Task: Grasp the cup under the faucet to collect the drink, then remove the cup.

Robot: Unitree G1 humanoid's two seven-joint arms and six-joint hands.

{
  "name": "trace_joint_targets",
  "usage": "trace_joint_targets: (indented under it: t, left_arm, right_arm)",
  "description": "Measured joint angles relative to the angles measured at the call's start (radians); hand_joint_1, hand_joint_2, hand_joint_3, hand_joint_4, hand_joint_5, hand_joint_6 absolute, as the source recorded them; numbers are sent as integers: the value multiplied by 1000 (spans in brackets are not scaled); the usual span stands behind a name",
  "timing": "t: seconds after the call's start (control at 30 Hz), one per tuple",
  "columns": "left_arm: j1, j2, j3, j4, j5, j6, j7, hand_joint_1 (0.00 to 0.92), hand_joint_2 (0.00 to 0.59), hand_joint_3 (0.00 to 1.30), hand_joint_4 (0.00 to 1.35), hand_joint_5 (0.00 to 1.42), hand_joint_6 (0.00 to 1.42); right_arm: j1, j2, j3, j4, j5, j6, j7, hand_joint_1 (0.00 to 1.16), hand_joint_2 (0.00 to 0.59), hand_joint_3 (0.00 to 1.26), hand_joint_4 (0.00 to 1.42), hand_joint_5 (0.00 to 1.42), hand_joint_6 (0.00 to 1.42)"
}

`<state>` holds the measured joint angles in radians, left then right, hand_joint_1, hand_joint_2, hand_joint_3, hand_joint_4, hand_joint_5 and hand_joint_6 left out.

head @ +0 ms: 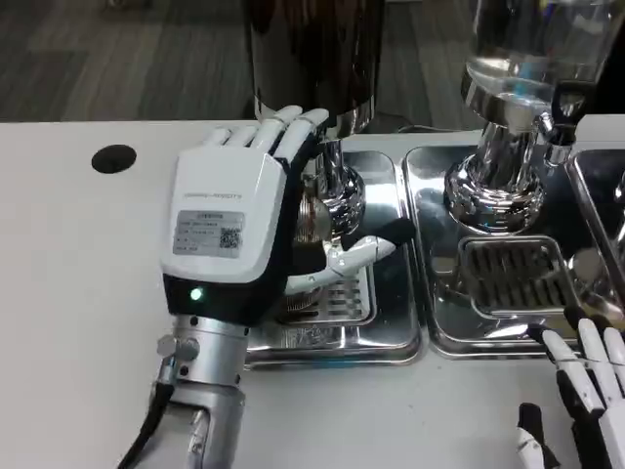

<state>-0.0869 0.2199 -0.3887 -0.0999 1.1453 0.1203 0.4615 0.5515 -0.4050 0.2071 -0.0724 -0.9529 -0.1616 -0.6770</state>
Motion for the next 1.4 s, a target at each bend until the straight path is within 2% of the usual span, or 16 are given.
trace_joint_targets:
  t: [0.23,0.57,0.77,1.13,1.27,1.4]
  left_arm:
    - [-8,-3,-2,-1,-3,8,-10,0,61,359,274,398,387]
    - [-10,-3,15,-20,-26,8,-59,0,51,195,8,247,250]
    - [-6,-1,34,-51,-49,8,-60,0,44,132,0,191,209]
    - [26,20,95,-118,-96,-12,-59,0,41,113,0,164,167]
    - [93,38,112,-202,-115,-38,-59,0,39,111,0,154,152]
    - [271,64,151,-291,-137,-109,-4,0,39,115,0,154,150]
  right_arm:
    - [6,0,-6,21,12,-6,-14,249,497,143,0,0,0]
    - [12,0,-8,25,20,-13,-24,249,497,143,0,0,0]
    - [12,0,-10,25,20,-19,-24,249,497,143,0,0,0]
    - [11,1,-11,23,19,-20,-24,260,499,137,0,0,0]
    - [13,2,-12,15,20,-24,-24,265,499,135,0,0,0]
    - [27,4,-23,-23,38,-34,-24,269,499,134,0,0,0]
